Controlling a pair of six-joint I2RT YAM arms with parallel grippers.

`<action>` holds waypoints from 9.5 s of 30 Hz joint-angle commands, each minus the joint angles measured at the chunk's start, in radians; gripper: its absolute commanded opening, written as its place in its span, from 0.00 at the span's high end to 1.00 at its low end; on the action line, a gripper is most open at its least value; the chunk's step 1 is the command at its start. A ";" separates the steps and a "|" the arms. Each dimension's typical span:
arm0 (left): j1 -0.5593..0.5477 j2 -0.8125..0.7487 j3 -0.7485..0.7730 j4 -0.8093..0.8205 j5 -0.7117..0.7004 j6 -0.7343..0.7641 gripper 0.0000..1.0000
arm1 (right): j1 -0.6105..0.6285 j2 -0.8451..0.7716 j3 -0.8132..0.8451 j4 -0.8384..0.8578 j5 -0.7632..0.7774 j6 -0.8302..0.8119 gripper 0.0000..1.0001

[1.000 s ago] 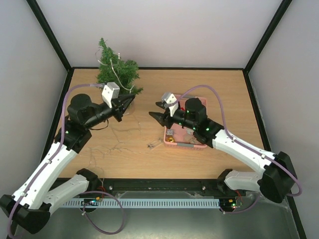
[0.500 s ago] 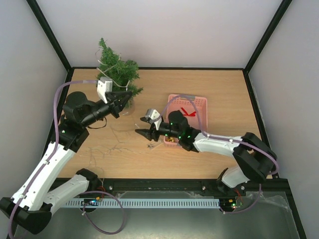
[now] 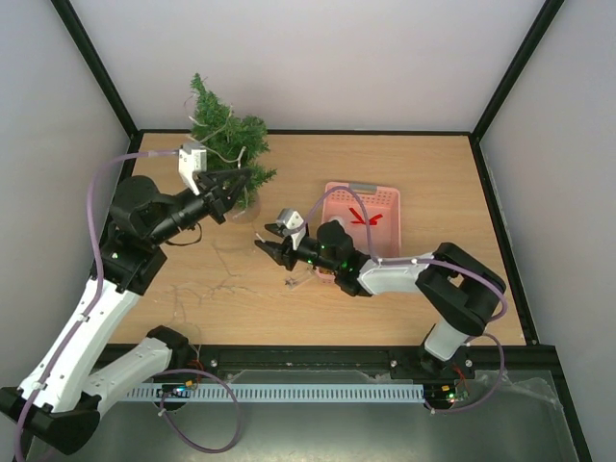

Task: Decorate the small christmas tree
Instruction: Wrap the decoration item around the Christmas tree.

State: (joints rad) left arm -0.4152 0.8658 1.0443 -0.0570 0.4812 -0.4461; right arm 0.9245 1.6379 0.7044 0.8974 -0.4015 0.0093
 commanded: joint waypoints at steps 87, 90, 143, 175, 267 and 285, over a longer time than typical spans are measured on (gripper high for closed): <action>0.483 0.047 0.024 -0.257 -0.080 -0.075 0.46 | 0.034 -0.359 0.527 -0.580 0.251 -0.418 0.98; 0.454 0.033 0.045 -0.312 -0.154 0.033 0.37 | 0.034 -0.339 0.565 -0.591 0.282 -0.419 0.98; 0.099 0.094 -0.190 0.090 0.042 0.972 0.71 | 0.034 -0.390 0.657 -0.678 0.160 -0.406 0.98; 0.309 -0.007 -0.076 0.217 -0.073 0.424 0.98 | 0.005 -0.237 0.787 -0.570 0.372 -0.480 0.98; 0.576 0.710 0.517 0.002 0.249 -0.078 0.71 | -0.302 0.448 1.521 -1.038 0.513 -0.120 0.98; 0.584 0.592 0.408 -0.071 0.165 -0.049 0.50 | -0.318 0.268 1.211 -1.065 0.468 -0.105 0.98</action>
State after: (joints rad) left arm 0.1627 1.4876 1.4891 -0.0906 0.6495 -0.5034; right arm 0.6197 1.9369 1.9533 -0.1555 0.0643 -0.1005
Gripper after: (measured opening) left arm 0.502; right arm 0.017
